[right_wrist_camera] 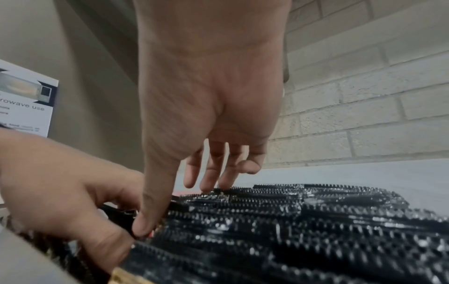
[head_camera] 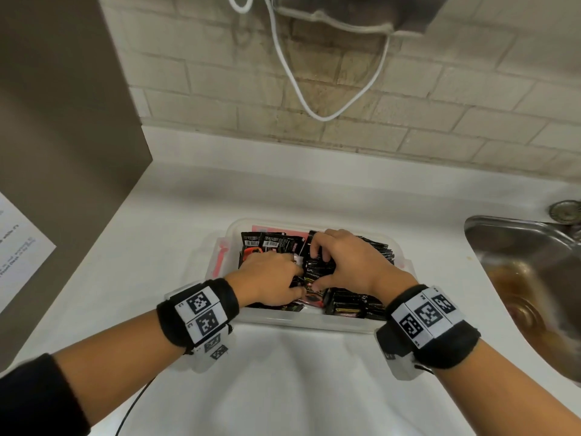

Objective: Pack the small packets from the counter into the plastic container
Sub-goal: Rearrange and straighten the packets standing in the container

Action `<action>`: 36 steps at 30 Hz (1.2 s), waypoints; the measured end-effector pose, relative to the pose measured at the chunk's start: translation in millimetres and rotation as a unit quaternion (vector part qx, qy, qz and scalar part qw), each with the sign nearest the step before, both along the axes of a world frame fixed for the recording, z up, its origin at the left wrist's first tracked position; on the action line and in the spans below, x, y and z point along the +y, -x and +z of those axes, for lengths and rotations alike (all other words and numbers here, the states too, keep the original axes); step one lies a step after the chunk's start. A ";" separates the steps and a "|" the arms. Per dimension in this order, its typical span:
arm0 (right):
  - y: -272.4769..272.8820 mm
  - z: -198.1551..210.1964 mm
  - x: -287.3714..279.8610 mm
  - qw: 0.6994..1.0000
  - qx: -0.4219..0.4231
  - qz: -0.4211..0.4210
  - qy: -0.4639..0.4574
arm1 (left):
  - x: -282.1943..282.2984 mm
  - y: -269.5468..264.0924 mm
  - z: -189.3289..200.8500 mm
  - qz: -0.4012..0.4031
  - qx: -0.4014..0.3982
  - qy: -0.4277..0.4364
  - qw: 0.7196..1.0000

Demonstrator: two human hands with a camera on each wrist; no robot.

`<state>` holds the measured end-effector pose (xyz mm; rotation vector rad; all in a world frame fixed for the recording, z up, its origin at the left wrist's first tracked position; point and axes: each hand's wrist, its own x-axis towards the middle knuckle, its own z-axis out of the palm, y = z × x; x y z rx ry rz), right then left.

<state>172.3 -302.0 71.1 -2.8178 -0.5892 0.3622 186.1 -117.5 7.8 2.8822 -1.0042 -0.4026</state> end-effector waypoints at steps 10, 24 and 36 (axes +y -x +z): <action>-3.5 -3.8 0.0 0.999 0.038 0.003 -0.035 | 14.1 -5.7 17.7 -0.009 0.079 0.096 0.992; -7.8 10.7 7.1 0.960 0.036 -0.043 -0.275 | 35.2 -8.5 53.2 0.127 0.209 0.441 0.864; -0.6 15.4 -1.2 0.901 0.090 -0.097 -0.412 | 44.5 0.3 72.6 0.129 0.357 0.492 0.783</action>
